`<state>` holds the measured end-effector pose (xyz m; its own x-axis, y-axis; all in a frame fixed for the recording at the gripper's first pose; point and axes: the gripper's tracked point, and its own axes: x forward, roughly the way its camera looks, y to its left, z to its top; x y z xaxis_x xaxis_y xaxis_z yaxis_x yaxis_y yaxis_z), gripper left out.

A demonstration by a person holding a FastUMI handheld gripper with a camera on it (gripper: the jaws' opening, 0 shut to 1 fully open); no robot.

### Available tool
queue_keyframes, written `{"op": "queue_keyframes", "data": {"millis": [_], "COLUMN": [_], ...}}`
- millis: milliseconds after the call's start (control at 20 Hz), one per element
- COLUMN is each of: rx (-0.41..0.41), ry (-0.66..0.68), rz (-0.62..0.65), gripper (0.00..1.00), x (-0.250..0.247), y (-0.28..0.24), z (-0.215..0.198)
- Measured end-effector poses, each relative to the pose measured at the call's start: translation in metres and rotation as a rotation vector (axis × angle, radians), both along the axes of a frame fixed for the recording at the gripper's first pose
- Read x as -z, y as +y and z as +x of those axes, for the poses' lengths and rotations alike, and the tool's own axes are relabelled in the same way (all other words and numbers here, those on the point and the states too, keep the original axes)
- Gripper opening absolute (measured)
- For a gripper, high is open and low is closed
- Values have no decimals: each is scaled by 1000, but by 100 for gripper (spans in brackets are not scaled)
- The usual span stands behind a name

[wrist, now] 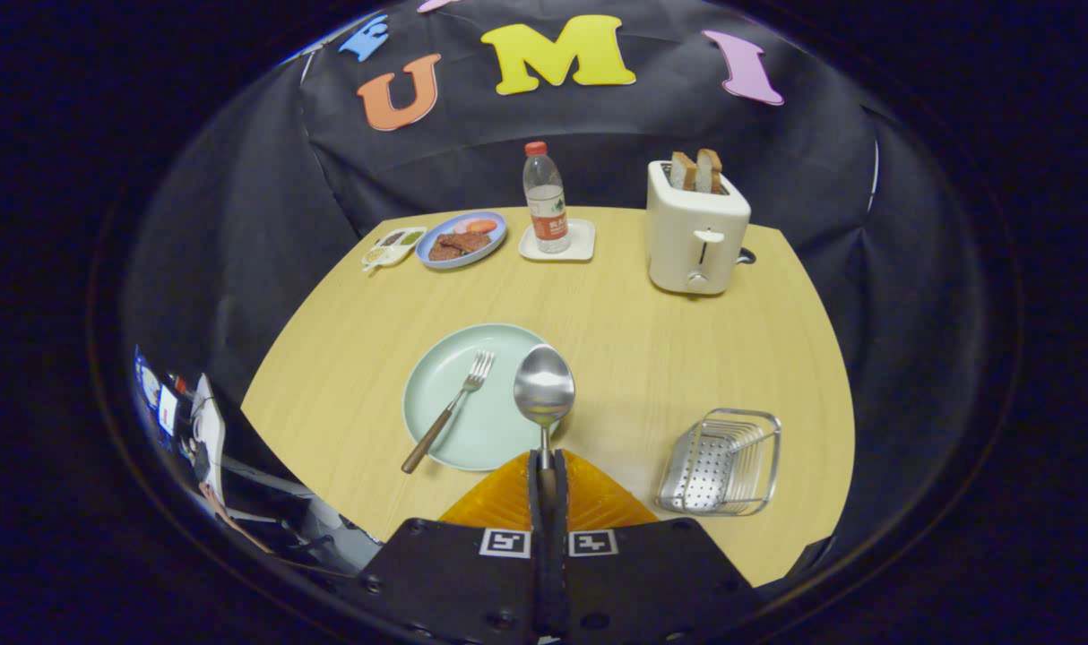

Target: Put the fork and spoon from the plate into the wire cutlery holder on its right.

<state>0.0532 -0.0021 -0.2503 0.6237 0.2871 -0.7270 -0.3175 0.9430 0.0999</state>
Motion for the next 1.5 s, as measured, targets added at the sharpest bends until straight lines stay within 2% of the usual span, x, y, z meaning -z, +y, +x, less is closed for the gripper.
{"op": "queue_keyframes", "data": {"millis": [350, 650, 900, 1100, 1500], "rx": [89, 138, 147, 145, 214], "ry": [-4, 33, 80, 136, 207], "rz": [-5, 14, -1, 8, 7], "gripper": [1, 1, 1, 2, 3], "x": [-16, -8, 6, 17, 28], "y": [-93, -140, -155, -146, -140], "z": [2, -6, -17, -23, -11]}}
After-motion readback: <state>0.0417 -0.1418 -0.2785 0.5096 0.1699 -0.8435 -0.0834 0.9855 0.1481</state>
